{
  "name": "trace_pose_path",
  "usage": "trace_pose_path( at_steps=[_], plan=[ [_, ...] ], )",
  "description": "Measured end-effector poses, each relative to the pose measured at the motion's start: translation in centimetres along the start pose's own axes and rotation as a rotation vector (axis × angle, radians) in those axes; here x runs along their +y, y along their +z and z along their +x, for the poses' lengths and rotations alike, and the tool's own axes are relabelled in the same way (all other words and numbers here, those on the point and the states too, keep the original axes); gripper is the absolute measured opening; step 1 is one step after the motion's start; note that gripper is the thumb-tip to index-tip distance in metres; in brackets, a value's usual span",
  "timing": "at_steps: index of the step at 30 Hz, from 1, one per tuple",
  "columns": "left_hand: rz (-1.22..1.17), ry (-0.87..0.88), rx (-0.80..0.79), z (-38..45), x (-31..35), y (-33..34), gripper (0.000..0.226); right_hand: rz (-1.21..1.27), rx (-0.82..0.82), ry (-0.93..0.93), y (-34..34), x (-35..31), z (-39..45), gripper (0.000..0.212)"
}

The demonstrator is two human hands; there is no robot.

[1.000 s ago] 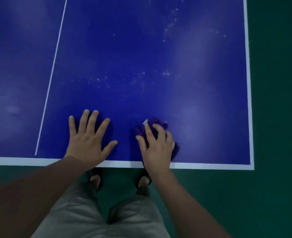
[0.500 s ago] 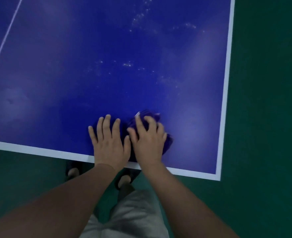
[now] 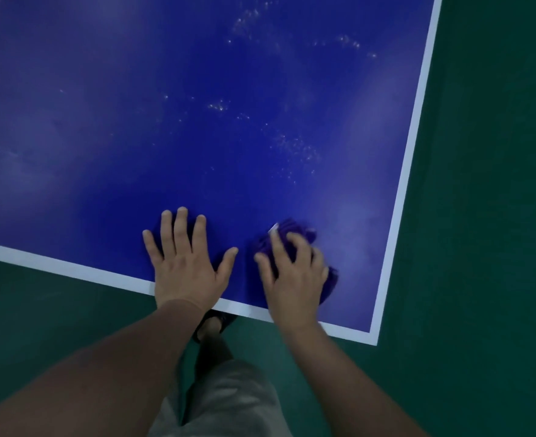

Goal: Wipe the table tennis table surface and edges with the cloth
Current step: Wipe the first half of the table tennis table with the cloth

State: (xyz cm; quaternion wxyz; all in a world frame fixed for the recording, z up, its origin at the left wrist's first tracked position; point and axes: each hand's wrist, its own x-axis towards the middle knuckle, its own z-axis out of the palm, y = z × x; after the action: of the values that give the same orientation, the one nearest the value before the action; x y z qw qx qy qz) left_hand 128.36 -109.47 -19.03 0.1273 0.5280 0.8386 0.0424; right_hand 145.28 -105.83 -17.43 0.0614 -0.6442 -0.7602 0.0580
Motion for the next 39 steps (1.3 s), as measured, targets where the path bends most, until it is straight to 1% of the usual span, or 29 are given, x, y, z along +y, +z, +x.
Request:
trace_pose_path(
  at_steps=[2, 3, 5, 7, 9, 10, 11, 12, 15, 16, 17, 20, 22, 23, 24, 26, 29, 31, 33, 36, 38, 39],
  plan=[
    [0.007, 0.004, 0.006, 0.0, -0.1, 0.0, 0.082, -0.002, -0.01, -0.071, -0.3, 2.0, -1.9, 0.047],
    [0.007, 0.007, 0.003, 0.0, -0.1, 0.0, 0.082, -0.007, 0.006, -0.067, -0.6, 3.7, -2.0, 0.047],
    [0.001, 0.015, 0.001, 0.2, -0.1, -0.2, 0.082, -0.042, 0.026, 0.001, -1.5, 6.5, -1.5, 0.048],
    [-0.007, 0.015, 0.004, 0.2, -0.1, -0.3, 0.082, -0.012, 0.025, 0.145, -1.8, 7.9, 0.0, 0.052],
    [-0.042, 0.006, 0.003, 0.1, -0.1, -0.4, 0.082, 0.033, 0.046, 0.376, -1.2, 7.1, 1.4, 0.053],
    [-0.064, 0.0, 0.002, 0.1, -0.1, -0.5, 0.082, 0.049, 0.057, 0.459, -0.9, 6.0, 1.7, 0.051],
    [-0.08, -0.005, 0.0, 0.1, -0.2, -0.5, 0.082, 0.052, 0.065, 0.468, -0.7, 4.9, 1.7, 0.048],
    [-0.09, -0.008, -0.005, 0.1, -0.2, -0.7, 0.082, 0.036, 0.065, 0.394, -0.5, 4.1, 1.1, 0.046],
    [-0.131, -0.04, -0.012, 0.1, 0.1, -0.9, 0.078, -0.009, 0.006, -0.039, -0.8, 4.6, -1.4, 0.047],
    [-0.155, -0.069, -0.011, 0.1, 0.6, -0.9, 0.076, 0.016, -0.004, -0.104, -1.1, 5.7, -1.4, 0.047],
    [-0.185, -0.105, -0.004, -0.1, 1.1, -0.9, 0.076, 0.035, -0.002, -0.105, -1.3, 6.9, -1.2, 0.047],
    [-0.272, -0.209, 0.06, -1.2, 4.1, -0.6, 0.068, 0.051, 0.031, 0.028, -2.1, 9.3, 0.5, 0.049],
    [-0.31, -0.22, 0.094, -2.6, 7.1, 0.0, 0.064, 0.063, 0.031, 0.053, -2.1, 10.0, 1.8, 0.05],
    [-0.328, -0.221, 0.098, -3.3, 8.8, 0.4, 0.062, 0.07, 0.028, 0.034, -2.0, 10.2, 2.0, 0.05],
    [-0.343, -0.236, 0.094, -4.0, 10.5, 0.8, 0.06, 0.074, 0.025, -0.013, -1.9, 10.5, 1.8, 0.05],
    [-0.354, -0.311, 0.075, -5.2, 13.6, 1.7, 0.061, 0.071, -0.007, -0.189, -1.9, 11.8, 0.8, 0.049],
    [-0.232, -0.372, 0.076, -5.6, 15.7, 2.7, 0.072, 0.073, -0.065, -0.515, -2.5, 15.1, -0.4, 0.049],
    [-0.152, -0.381, 0.078, -5.5, 15.7, 3.2, 0.074, 0.063, -0.087, -0.658, -2.8, 17.4, 1.4, 0.05],
    [-0.136, -0.389, 0.078, -5.6, 15.4, 3.4, 0.073, 0.062, -0.128, -0.671, -3.4, 18.7, 3.9, 0.051],
    [-0.108, -0.403, 0.079, -5.5, 15.5, 3.7, 0.071, 0.057, -0.128, -0.578, -3.5, 19.1, 7.9, 0.052],
    [-0.113, -0.41, 0.086, -5.4, 15.4, 3.8, 0.069, 0.05, -0.089, -0.53, -3.4, 18.7, 7.6, 0.05],
    [-0.12, -0.412, 0.098, -5.4, 15.3, 3.8, 0.068, 0.055, -0.079, -0.551, -3.3, 18.6, 6.5, 0.048]
  ],
)
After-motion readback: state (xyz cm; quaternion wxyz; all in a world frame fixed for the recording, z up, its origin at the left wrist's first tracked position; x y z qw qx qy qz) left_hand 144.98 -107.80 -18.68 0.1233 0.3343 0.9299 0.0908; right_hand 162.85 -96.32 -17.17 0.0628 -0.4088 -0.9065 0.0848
